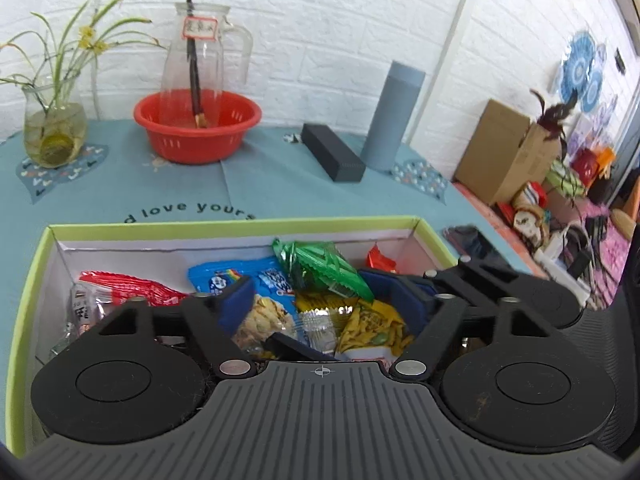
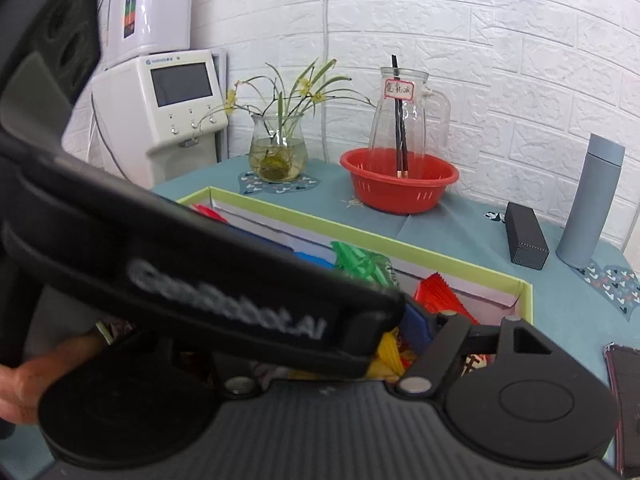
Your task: Organize snacks
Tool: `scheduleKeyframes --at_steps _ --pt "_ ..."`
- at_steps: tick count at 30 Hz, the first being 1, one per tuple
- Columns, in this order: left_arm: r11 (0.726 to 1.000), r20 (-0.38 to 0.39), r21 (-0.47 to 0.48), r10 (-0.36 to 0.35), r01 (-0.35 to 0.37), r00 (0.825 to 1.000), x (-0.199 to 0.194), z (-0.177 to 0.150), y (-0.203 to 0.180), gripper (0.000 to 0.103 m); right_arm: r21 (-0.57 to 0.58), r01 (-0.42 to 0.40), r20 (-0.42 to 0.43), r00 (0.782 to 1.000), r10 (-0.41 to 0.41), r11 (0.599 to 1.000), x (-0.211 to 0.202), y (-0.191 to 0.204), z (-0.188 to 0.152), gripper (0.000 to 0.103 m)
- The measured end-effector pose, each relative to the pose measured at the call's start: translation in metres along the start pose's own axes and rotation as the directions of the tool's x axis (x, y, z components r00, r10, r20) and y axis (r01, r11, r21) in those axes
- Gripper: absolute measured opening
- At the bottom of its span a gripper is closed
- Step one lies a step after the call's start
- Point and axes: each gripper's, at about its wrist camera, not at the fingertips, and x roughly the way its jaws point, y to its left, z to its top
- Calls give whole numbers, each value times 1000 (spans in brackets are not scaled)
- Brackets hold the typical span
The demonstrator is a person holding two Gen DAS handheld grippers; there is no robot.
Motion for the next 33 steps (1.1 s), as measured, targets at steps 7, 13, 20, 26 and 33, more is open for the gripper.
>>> scheduleKeyframes --at_steps 7,13,20,26,33 --pt "999 139 -34 39 -35 990 -56 12 2 77 10 -26 85 996 25 1000 -32 -2 14 100" --pt "995 254 -74 89 -72 963 -115 8 2 85 -5 -3 145 989 3 1000 -56 -5 23 100" --pt "988 226 -68 149 -137 963 -167 -45 -10 90 46 13 121 993 -18 999 -95 2 13 100" --pt "980 159 -68 196 -187 968 -200 -117 -31 92 158 138 120 980 -157 978 -177 35 -46 101" --pt "980 77 -49 194 -190 978 -225 -199 -51 87 338 189 154 955 -253 922 -247 95 -117 103"
